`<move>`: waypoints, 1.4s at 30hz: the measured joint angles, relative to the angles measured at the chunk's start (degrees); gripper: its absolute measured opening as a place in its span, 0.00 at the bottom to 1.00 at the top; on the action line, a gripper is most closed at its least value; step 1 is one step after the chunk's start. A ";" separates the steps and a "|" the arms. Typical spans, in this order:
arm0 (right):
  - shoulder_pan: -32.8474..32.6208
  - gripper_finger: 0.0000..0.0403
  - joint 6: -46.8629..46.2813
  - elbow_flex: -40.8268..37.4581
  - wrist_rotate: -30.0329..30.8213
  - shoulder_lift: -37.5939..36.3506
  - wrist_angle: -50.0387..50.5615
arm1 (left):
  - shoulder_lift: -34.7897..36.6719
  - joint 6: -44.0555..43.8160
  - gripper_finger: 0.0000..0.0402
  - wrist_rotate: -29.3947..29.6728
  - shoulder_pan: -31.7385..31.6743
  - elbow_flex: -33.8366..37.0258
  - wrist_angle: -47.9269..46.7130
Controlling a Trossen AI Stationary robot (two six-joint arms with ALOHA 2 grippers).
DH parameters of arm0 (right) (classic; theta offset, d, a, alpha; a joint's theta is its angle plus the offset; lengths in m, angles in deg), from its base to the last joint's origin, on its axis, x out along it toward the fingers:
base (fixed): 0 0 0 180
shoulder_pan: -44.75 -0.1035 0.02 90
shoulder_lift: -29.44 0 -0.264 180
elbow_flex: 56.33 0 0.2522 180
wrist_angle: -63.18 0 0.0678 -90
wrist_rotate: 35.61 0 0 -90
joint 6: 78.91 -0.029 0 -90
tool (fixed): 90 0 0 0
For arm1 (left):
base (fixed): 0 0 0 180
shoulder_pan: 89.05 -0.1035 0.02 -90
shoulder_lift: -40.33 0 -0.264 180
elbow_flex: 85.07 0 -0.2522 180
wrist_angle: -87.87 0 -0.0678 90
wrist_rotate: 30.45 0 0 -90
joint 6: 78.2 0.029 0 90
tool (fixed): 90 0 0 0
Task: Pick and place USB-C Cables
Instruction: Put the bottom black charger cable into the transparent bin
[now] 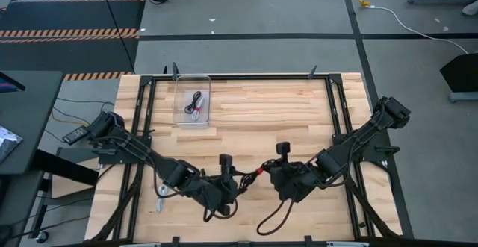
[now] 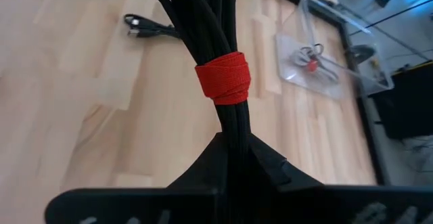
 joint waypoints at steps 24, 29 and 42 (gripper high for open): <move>0.48 0.07 1.92 -0.02 2.24 0.00 -4.20 | 0.00 -0.90 0.60 4.02 -2.41 0.00 8.67; 0.55 0.07 1.92 -0.02 2.23 -0.02 -4.28 | 0.00 -1.09 0.60 4.21 -2.87 0.00 10.00; -0.63 0.07 1.96 -0.02 1.71 -0.04 -4.35 | 0.00 -1.33 0.60 14.54 -3.28 0.00 10.42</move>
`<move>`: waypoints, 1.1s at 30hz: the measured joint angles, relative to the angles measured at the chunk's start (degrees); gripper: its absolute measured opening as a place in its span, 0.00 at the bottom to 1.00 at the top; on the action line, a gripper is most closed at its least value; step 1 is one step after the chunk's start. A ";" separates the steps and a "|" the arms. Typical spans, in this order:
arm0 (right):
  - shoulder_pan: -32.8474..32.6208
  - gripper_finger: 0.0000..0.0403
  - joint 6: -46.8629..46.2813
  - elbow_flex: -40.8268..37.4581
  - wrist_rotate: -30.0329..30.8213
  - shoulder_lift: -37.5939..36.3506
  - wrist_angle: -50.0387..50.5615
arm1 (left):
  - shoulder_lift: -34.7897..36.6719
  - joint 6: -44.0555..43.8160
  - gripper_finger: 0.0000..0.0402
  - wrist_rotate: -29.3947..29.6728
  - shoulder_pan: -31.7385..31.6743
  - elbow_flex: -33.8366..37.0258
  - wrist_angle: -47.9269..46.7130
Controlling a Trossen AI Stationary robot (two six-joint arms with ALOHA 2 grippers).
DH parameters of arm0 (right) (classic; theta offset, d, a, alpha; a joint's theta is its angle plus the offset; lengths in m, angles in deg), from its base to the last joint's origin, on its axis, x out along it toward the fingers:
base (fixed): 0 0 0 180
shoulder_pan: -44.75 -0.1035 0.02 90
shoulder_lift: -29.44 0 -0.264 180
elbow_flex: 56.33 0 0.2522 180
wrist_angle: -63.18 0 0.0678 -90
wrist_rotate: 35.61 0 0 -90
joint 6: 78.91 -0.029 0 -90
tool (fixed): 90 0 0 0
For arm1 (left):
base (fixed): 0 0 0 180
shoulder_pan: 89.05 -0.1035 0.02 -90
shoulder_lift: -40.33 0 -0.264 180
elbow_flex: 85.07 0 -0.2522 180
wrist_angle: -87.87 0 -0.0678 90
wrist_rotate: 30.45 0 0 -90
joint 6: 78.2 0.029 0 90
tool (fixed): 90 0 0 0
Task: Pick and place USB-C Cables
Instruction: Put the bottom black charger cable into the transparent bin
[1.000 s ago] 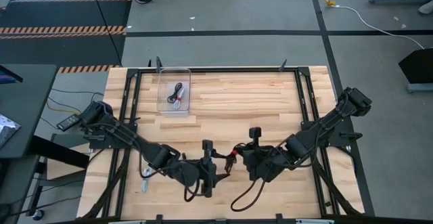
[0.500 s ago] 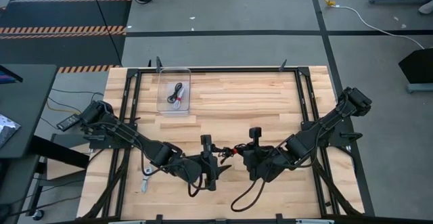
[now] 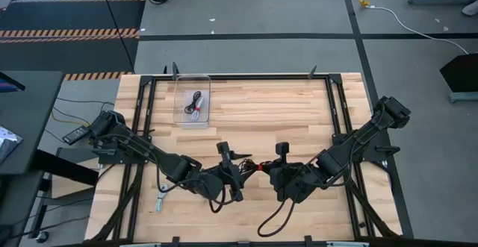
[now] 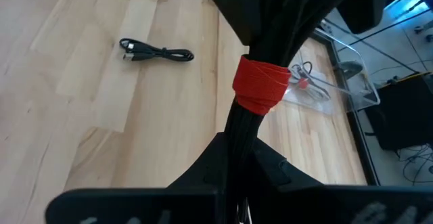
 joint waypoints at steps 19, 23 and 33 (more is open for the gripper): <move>1.40 0.11 0.22 0.00 -2.97 0.00 0.43 | 0.00 1.34 0.14 -6.23 -0.70 0.00 0.26; 1.48 0.12 1.36 0.00 -3.76 0.04 0.87 | 0.00 0.91 0.12 -4.53 -0.70 -0.12 -3.82; 1.81 0.37 3.40 -0.02 -8.92 0.04 4.42 | 0.19 -6.76 0.12 4.49 -2.95 0.00 -20.89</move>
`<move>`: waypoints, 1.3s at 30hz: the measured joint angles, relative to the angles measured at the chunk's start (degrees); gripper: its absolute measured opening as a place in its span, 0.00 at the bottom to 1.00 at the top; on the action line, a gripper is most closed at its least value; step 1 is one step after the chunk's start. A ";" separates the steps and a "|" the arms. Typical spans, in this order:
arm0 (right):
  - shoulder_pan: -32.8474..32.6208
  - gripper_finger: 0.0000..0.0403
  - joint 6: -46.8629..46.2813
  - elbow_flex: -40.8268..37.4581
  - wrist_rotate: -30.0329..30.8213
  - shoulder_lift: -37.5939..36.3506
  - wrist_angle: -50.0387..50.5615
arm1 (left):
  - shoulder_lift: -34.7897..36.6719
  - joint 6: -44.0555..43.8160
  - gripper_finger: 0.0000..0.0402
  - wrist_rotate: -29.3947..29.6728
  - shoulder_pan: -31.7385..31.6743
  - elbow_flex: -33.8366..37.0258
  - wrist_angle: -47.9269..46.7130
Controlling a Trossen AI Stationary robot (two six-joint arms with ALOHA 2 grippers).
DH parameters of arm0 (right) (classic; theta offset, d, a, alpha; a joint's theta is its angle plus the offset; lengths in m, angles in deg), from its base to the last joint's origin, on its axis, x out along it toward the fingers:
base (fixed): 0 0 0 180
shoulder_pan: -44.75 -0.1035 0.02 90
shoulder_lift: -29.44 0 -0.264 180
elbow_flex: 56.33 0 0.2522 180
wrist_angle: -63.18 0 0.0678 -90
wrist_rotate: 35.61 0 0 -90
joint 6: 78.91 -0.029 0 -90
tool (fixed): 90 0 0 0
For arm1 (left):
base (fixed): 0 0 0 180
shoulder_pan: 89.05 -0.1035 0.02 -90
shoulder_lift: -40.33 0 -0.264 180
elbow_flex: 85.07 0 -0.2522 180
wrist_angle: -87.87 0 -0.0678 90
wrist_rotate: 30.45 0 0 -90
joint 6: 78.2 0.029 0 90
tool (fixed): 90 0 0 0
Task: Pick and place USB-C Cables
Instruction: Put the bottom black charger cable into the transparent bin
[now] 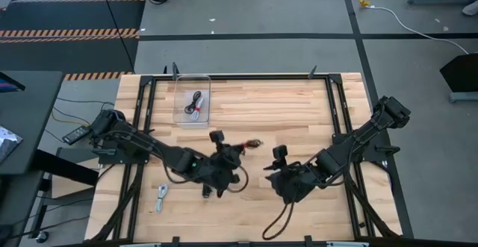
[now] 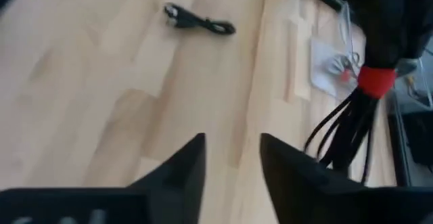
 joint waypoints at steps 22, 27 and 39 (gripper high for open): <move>0.02 0.63 -14.25 -0.01 2.55 0.00 7.01 | -0.01 -24.59 0.13 15.06 -18.21 0.00 -42.58; 0.05 0.60 -16.16 -0.01 2.09 0.00 7.03 | -0.01 -28.43 0.13 11.77 -25.16 0.00 -47.91; 0.04 0.55 -16.60 -0.01 1.71 0.00 7.03 | -0.01 -27.93 0.14 2.98 -36.40 0.00 -47.30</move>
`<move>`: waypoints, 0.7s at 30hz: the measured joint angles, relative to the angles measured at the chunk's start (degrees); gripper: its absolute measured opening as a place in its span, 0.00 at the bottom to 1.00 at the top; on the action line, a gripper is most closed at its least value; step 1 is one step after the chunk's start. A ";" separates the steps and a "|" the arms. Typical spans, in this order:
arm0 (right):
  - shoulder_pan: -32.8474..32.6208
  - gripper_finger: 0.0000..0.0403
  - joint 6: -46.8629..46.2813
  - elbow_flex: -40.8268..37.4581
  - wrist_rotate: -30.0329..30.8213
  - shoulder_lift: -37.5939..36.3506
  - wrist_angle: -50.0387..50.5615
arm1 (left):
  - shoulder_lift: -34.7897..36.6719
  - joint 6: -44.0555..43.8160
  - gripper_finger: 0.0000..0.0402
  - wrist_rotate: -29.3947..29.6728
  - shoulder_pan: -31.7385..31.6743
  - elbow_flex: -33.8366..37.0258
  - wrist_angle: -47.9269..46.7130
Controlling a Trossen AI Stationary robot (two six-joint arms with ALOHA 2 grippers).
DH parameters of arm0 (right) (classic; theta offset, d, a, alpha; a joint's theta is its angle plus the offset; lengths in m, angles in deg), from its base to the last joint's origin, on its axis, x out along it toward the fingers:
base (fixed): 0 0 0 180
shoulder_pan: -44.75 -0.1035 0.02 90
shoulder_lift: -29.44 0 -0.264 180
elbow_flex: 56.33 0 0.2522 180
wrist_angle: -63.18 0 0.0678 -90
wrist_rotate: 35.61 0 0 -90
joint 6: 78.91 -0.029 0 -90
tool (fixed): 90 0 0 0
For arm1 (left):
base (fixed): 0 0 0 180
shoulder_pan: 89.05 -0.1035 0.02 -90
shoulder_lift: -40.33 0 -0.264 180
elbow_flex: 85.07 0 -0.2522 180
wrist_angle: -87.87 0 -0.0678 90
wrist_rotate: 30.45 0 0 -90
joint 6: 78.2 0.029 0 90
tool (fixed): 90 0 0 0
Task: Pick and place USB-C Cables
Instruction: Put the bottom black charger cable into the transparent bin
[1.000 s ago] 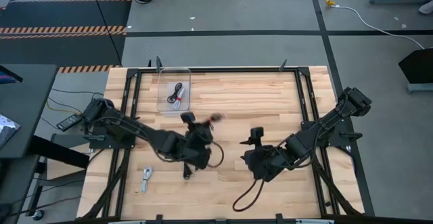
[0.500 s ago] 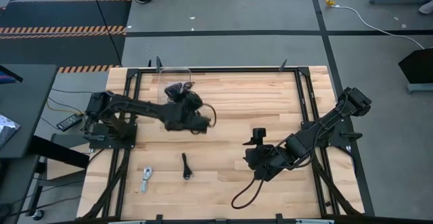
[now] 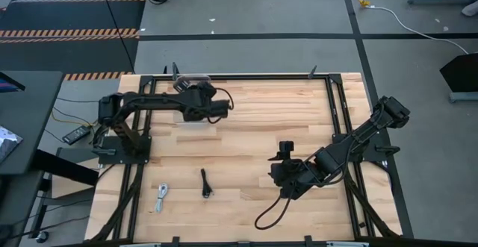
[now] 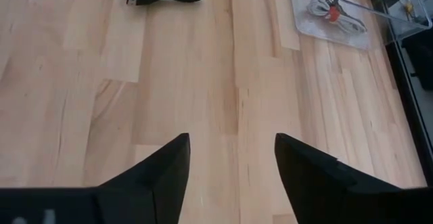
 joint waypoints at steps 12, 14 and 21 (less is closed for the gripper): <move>0.00 0.54 -0.19 0.00 -0.02 0.00 -0.09 | -0.04 0.04 0.43 -2.67 -4.35 0.00 1.76; 0.00 0.53 -0.27 0.00 -0.02 0.00 -0.09 | -0.07 0.07 0.49 -2.90 -4.32 0.00 1.79; 0.00 0.53 -0.34 0.00 -0.03 0.00 -0.11 | -0.11 0.01 0.63 -2.90 -3.80 0.00 1.88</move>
